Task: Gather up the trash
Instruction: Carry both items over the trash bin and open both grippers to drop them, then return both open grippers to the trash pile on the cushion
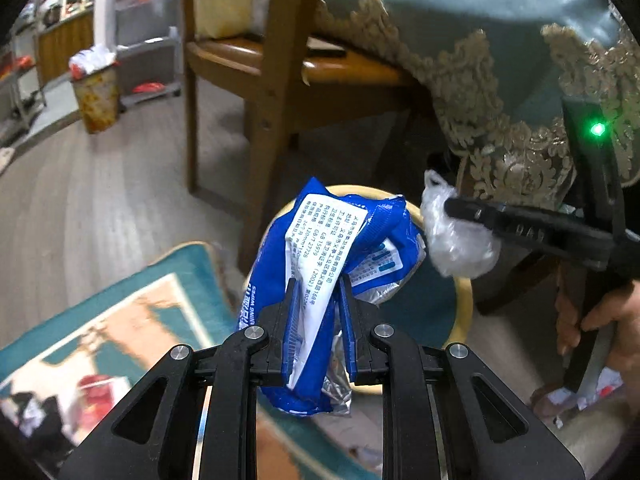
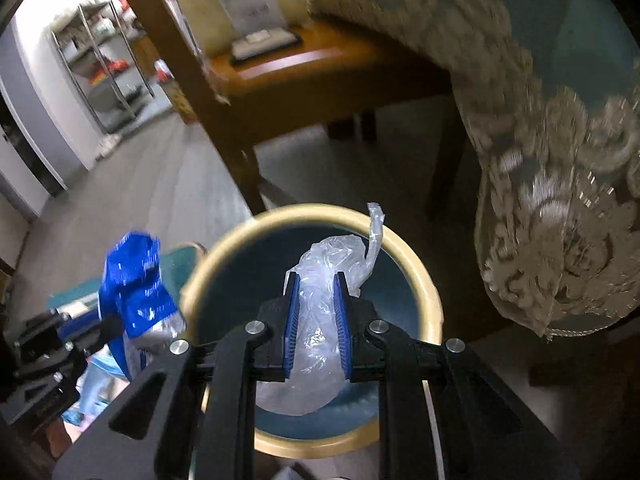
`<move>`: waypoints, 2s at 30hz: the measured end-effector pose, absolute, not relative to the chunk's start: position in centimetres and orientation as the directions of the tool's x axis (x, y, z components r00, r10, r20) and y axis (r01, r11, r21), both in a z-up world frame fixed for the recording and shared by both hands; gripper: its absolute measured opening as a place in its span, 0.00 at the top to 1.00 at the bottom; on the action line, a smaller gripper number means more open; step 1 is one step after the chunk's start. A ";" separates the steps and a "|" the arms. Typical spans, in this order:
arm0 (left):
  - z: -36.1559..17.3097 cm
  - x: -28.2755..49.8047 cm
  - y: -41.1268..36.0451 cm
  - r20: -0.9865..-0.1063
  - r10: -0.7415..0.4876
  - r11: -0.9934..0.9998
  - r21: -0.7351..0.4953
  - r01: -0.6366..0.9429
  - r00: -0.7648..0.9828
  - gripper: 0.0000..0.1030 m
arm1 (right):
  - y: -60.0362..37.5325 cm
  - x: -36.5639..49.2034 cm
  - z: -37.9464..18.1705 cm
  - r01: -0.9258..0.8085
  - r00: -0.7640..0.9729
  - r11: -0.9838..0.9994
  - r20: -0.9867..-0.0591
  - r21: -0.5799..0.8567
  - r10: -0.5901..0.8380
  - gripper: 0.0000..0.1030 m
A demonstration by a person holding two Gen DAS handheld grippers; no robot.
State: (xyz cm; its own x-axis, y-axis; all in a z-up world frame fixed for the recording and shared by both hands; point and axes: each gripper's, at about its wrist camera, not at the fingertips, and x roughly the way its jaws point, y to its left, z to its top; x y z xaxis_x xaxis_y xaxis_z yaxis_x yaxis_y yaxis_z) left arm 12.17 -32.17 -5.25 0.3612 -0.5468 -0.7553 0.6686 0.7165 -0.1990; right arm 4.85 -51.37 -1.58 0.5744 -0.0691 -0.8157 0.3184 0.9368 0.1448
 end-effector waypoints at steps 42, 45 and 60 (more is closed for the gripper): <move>6.2 6.0 -3.3 -0.631 -0.278 0.937 -0.014 0.348 0.724 0.11 | -34.4 4.7 5.0 0.186 0.688 0.965 -0.725 0.184 0.006 0.06; 5.2 6.1 0.6 -0.646 -0.219 0.963 -0.024 0.267 0.732 0.11 | -31.3 5.0 4.2 0.162 0.674 0.966 -0.738 0.203 0.042 0.06; -0.8 9.2 7.5 -0.710 -0.124 0.992 -0.082 0.093 0.693 0.11 | -24.1 7.6 -3.5 0.134 0.511 0.967 -0.851 0.219 0.122 0.06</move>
State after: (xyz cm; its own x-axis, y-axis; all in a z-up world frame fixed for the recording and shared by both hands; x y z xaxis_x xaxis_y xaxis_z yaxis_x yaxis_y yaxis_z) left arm 9.16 7.55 -0.82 0.6930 -0.1239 -0.7102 0.0933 0.9923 -0.0820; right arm 7.56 -24.09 -3.46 0.5114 0.1219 -0.8507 0.1337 0.9666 0.2188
